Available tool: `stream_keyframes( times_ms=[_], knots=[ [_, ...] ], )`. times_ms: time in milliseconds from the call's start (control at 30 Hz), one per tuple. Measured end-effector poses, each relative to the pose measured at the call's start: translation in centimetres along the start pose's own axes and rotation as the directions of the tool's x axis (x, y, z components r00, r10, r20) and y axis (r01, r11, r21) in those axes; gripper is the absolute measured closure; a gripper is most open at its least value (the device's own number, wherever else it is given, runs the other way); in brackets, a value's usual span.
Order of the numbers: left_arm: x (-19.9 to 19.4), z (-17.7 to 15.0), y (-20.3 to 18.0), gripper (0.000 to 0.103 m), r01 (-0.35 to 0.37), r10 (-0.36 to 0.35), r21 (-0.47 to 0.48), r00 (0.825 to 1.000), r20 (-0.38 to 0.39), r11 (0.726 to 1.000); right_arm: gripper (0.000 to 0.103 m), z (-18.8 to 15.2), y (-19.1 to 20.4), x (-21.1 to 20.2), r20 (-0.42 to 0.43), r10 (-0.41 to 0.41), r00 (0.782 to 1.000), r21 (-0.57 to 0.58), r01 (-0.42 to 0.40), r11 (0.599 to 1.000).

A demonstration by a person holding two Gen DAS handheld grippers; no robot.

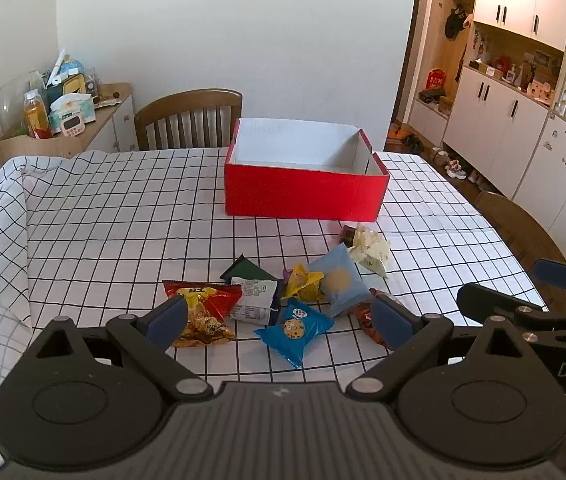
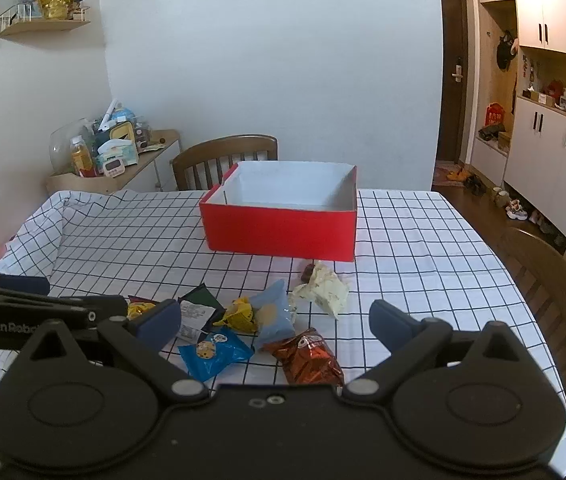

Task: Organize snacks

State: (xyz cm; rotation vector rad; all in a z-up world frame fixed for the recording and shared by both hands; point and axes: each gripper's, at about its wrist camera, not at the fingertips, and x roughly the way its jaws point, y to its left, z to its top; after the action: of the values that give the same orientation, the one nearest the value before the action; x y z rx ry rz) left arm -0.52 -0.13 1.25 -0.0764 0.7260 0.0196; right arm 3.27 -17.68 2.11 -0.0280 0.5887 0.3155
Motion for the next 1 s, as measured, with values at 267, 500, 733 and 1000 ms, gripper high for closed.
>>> stream_keyframes(
  times_ms=[267,500,733,1000],
  knots=[
    [-0.15,-0.02,-0.05,0.004,0.001,-0.001,0.005,1.000,0.007,1.000,0.002,0.00,0.36,-0.21,0.012,-0.009,1.000,-0.015,0.009,1.000],
    [-0.08,0.07,0.04,0.004,0.002,-0.002,0.004,1.000,0.001,1.000,0.002,-0.01,0.49,-0.37,0.017,-0.002,1.000,-0.020,0.003,1.000],
    [0.04,0.12,0.30,0.004,0.001,-0.001,-0.002,1.000,-0.003,1.000,0.002,0.13,0.59,-0.21,0.008,0.004,1.000,-0.022,-0.004,1.000],
    [0.15,0.25,0.58,0.004,-0.004,0.004,-0.008,1.000,-0.003,1.000,0.002,0.26,0.60,0.17,0.002,0.014,1.000,-0.029,-0.014,0.999]
  ],
)
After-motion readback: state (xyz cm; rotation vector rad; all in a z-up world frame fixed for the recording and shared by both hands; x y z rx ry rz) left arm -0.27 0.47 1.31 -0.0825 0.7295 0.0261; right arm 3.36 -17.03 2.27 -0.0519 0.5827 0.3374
